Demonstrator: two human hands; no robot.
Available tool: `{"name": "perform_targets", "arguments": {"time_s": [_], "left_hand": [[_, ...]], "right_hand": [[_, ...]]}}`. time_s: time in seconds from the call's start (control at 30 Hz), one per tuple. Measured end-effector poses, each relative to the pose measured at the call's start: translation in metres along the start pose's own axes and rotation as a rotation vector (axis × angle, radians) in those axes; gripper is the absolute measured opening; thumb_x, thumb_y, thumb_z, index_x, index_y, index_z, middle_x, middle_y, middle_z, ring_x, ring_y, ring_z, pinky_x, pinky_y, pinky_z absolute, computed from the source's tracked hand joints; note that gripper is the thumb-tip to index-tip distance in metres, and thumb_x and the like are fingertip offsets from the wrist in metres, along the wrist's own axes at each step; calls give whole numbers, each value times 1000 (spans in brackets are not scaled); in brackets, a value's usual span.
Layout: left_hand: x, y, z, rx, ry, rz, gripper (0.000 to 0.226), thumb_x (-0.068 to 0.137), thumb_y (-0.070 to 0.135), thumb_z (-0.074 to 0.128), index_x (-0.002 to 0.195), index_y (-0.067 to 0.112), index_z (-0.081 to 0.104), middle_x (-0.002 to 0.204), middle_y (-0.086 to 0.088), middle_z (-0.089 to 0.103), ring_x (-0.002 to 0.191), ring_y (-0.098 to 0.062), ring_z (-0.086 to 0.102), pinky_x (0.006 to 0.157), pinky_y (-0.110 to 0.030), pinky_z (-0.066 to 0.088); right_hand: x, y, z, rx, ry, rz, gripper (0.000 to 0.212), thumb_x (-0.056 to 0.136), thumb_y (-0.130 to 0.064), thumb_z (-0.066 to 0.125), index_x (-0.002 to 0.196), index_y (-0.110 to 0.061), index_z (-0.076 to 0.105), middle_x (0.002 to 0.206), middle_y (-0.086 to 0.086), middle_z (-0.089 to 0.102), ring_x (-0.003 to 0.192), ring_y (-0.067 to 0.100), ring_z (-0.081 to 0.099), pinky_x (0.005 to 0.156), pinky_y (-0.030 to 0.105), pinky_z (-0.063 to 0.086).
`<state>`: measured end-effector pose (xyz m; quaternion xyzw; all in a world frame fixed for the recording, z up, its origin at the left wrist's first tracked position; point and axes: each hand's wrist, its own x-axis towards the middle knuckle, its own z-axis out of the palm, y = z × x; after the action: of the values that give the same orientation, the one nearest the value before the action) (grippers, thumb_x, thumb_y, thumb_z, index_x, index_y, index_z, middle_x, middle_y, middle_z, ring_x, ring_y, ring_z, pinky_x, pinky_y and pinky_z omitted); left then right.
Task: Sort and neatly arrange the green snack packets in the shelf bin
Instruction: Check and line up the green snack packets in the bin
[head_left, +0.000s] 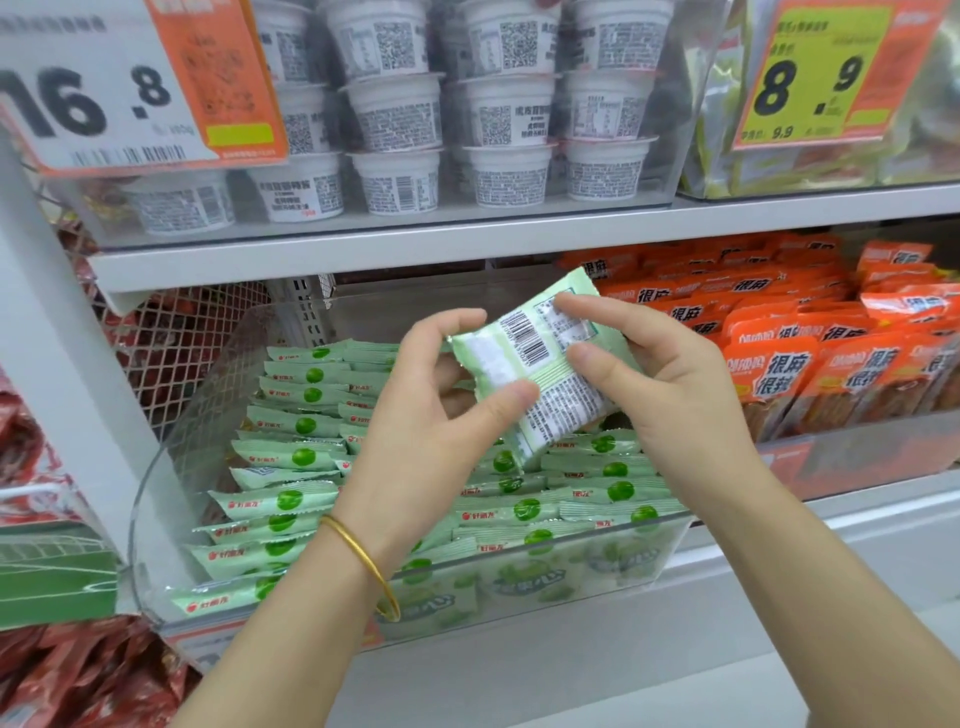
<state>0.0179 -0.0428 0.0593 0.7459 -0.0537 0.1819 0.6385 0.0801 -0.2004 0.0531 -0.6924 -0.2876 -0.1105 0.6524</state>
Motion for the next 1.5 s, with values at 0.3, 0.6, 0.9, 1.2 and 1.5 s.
{"name": "perform_targets", "arguments": {"time_s": [0.3, 0.6, 0.9, 1.2, 1.5], "left_hand": [[-1, 0, 2, -59, -32, 13, 59, 82, 1, 65, 121, 37, 40, 104, 5, 68, 80, -7, 68, 66, -20, 53], [10, -5, -2, -385, 251, -234, 16, 92, 7, 53, 102, 19, 48, 110, -17, 55, 70, -18, 65, 57, -22, 54], [18, -12, 12, -344, 178, -327, 25, 100, 25, 38, 103, 8, 55, 102, -11, 62, 60, -15, 65, 49, -23, 51], [19, -43, 13, 920, -182, 56, 36, 96, 18, 46, 132, 19, 52, 138, 4, 49, 131, -14, 40, 111, -33, 29], [17, -42, 13, 1018, -218, 12, 38, 94, 19, 48, 132, 20, 51, 137, 3, 50, 129, -16, 40, 109, -33, 29]], "right_hand": [[0, -3, 3, 59, 64, 54, 30, 85, -8, 66, 104, -30, 69, 111, -13, 68, 110, 6, 60, 100, 42, 46], [1, -7, -8, 195, -14, 75, 48, 81, 6, 35, 106, -17, 69, 106, 3, 65, 91, 19, 67, 66, 35, 55], [1, -9, -13, -493, 11, -245, 15, 79, -20, 71, 91, -16, 65, 99, -10, 66, 96, 10, 59, 81, 38, 49], [2, 0, -18, -1121, 34, -374, 17, 77, -18, 75, 93, -18, 68, 82, -2, 67, 77, 26, 58, 57, 33, 49], [16, 1, -2, -1297, -183, -117, 15, 90, -20, 59, 106, -20, 61, 94, -1, 60, 99, 22, 49, 71, 33, 46]]}}
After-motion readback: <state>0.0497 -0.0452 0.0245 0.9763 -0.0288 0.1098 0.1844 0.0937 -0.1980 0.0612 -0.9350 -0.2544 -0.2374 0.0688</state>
